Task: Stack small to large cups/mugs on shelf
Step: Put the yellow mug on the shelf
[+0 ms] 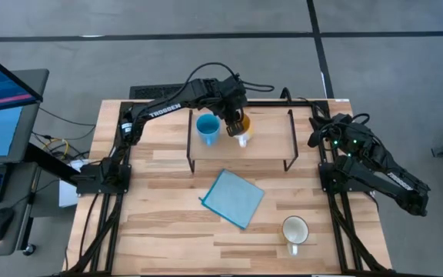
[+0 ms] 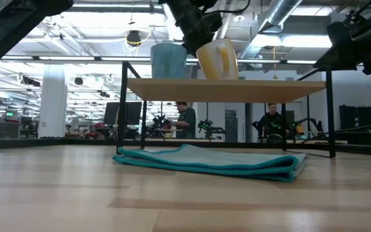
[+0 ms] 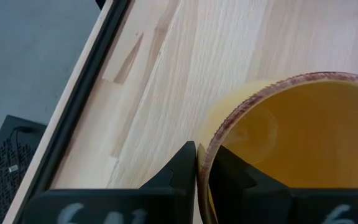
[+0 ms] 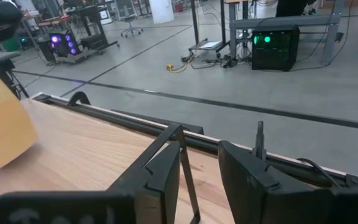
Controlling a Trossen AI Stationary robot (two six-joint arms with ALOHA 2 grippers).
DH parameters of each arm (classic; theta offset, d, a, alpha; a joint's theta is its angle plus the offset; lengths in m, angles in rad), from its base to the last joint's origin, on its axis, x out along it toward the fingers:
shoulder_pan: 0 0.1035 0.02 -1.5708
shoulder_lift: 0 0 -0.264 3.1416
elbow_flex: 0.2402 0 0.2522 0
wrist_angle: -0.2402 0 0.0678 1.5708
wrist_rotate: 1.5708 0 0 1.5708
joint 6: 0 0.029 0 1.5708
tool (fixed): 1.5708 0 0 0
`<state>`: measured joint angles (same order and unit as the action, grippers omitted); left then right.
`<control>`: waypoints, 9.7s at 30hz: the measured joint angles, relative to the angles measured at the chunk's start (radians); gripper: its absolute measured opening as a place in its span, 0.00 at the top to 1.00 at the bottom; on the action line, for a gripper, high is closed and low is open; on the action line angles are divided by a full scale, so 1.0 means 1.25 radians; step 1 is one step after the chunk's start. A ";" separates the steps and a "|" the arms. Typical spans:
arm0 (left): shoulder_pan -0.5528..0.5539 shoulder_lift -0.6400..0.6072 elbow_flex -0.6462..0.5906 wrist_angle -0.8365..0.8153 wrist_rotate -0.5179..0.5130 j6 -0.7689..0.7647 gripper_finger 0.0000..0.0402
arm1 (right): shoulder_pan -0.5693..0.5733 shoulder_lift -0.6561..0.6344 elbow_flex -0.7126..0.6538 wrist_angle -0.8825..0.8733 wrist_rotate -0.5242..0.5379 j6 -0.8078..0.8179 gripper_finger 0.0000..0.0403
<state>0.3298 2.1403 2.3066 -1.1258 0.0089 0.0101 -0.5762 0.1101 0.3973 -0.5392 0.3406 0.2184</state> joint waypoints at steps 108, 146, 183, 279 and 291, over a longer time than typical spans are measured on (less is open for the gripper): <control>0.007 0.000 0.000 0.043 0.123 0.279 0.66 | 0.000 0.000 0.000 0.000 0.001 -0.006 0.67; 0.006 0.000 0.000 0.044 0.070 0.383 0.55 | 0.000 0.000 0.000 0.000 0.022 -0.007 0.67; 0.006 0.000 0.000 0.064 0.056 0.425 0.52 | 0.000 0.000 0.000 0.000 0.022 -0.007 0.67; 0.054 -0.408 0.027 0.169 0.002 0.128 0.52 | 0.006 0.227 0.145 0.251 -0.377 -0.072 0.85; 0.047 -0.785 -0.666 0.581 -0.038 0.053 0.52 | 0.116 0.411 0.333 0.158 -0.380 -0.133 0.97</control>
<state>0.3890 1.1592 1.4743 -0.3998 -0.0391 0.0769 -0.4310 0.6238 0.8130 -0.3420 -0.1342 0.0525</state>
